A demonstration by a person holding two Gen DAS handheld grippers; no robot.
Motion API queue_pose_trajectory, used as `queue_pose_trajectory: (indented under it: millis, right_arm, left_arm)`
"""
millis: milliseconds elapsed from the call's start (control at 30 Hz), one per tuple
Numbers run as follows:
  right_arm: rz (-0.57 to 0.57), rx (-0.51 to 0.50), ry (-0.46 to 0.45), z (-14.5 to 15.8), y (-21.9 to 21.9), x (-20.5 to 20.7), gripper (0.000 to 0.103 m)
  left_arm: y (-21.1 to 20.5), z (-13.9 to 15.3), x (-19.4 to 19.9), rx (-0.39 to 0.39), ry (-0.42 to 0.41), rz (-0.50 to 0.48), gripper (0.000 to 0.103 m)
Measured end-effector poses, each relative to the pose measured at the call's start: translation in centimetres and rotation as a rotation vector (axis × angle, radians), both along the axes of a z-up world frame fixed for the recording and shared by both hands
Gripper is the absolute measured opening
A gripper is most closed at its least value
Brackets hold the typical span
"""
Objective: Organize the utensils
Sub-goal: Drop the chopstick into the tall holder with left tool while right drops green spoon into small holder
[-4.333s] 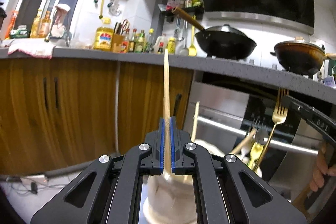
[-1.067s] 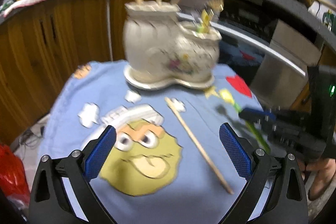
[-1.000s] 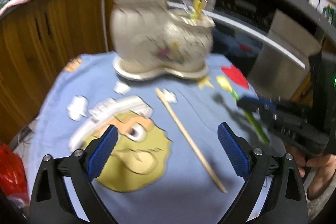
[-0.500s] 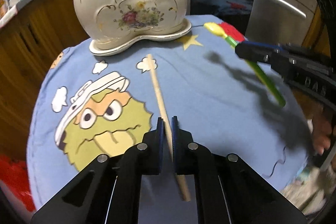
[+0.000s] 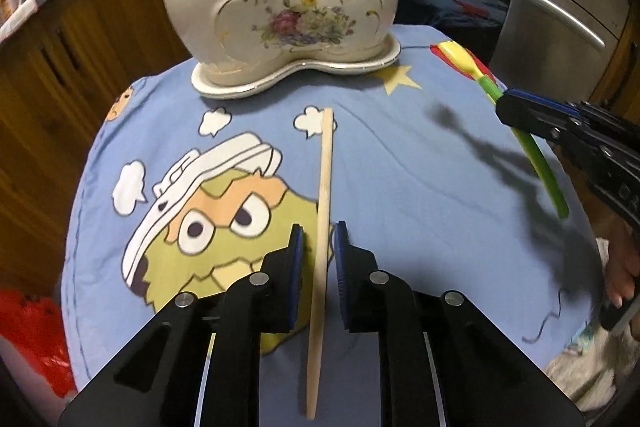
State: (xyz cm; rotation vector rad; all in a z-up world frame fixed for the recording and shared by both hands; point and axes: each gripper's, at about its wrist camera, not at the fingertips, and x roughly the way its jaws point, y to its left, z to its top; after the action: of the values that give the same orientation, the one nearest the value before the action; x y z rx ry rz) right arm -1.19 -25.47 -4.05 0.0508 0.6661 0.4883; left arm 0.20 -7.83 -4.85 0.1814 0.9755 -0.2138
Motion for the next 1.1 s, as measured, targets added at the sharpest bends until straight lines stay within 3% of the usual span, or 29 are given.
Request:
queue_pose_trajectory:
  millis: [67, 167, 367, 633, 900, 1000, 1100]
  right_arm:
    - [0.0, 0.006, -0.019, 0.2, 0.0, -0.2, 0.009]
    - [0.001, 0.015, -0.045, 0.7, 0.0, -0.5, 0.009]
    - [0.001, 0.068, -0.086, 2.3, 0.0, -0.6, 0.009]
    - [-0.012, 0.083, -0.155, 5.5, 0.7, 1.6, 0.009]
    - [-0.034, 0.213, -0.241, 9.4, 1.9, 7.3, 0.009]
    - [-0.019, 0.276, -0.249, 10.1, 2.2, 9.5, 0.009]
    - [-0.04, 0.276, -0.284, 10.4, 2.7, 11.2, 0.009]
  left_arm:
    - [-0.4, 0.0, 0.0, 0.013, -0.014, -0.015, 0.007]
    - [-0.3, -0.1, -0.3, 0.014, -0.031, -0.036, 0.007]
    - [2.4, 1.3, -2.3, -0.111, -0.109, -0.081, 0.006]
    - [5.6, 5.9, -4.2, -0.239, -0.326, -0.145, 0.007]
    - [8.1, 13.0, 0.9, -0.425, -0.609, -0.048, 0.006]
    - [8.9, 14.2, 3.7, -0.486, -0.695, 0.027, 0.006]
    - [9.4, 14.9, 5.9, -0.519, -0.755, 0.082, 0.006]
